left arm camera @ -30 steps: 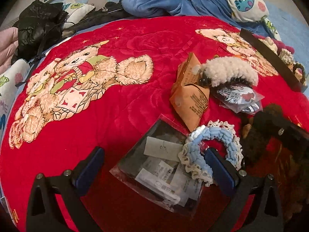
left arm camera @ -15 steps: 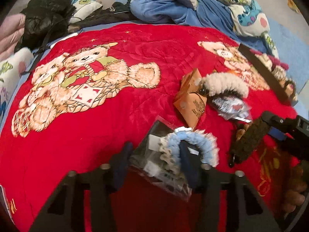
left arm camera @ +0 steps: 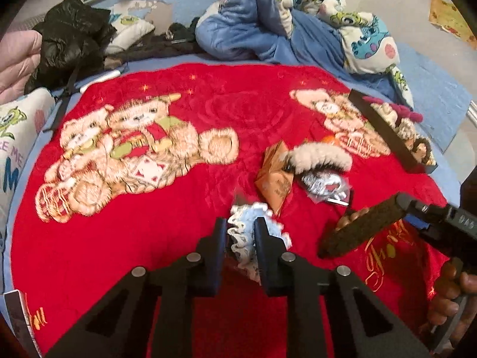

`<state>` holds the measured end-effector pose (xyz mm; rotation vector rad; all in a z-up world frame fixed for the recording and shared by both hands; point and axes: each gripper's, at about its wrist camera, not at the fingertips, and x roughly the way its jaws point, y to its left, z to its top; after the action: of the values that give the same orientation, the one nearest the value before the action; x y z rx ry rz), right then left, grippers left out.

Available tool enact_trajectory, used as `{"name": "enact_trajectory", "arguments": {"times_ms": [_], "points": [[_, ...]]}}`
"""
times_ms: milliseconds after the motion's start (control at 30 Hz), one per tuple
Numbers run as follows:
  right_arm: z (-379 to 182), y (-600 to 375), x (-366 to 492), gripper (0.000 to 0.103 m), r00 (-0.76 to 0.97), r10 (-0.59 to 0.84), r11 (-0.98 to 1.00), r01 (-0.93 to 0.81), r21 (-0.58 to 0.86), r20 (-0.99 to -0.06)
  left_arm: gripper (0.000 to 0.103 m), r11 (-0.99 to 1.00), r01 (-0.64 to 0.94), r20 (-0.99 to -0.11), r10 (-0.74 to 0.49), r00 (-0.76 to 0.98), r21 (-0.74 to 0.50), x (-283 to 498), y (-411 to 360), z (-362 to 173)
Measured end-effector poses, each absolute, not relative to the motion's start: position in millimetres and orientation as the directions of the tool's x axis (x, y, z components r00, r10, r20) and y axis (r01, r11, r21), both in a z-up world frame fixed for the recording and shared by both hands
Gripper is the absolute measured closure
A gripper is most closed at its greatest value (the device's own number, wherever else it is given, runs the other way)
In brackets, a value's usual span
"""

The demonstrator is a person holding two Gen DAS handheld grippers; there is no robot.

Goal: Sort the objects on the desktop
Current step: 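Grasp the blue-white lace scrunchie with the left tool while the right tool grasps the brown fuzzy clip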

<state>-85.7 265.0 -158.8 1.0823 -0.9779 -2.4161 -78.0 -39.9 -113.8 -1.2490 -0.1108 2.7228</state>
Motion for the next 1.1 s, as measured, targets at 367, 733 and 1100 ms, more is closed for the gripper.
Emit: {"name": "enact_trajectory", "arguments": {"times_ms": [367, 733, 1100], "points": [[-163.8, 221.6, -91.3, 0.066, -0.576, -0.619, -0.723, 0.153, 0.673, -0.534, 0.089, -0.986, -0.089, -0.754, 0.165, -0.635, -0.141, -71.4, -45.8, -116.7], [-164.9, 172.6, -106.0, 0.065, -0.499, -0.648, -0.744, 0.252, 0.619, -0.576, 0.084, -0.989, -0.007, -0.812, 0.127, -0.569, -0.15, -70.8, -52.0, -154.4], [-169.9, 141.1, -118.4, 0.049, -0.455, -0.646, -0.758, 0.287, 0.585, -0.613, 0.075, -0.988, 0.011, -0.805, 0.12, -0.581, -0.155, -73.9, -58.4, -172.1]]}}
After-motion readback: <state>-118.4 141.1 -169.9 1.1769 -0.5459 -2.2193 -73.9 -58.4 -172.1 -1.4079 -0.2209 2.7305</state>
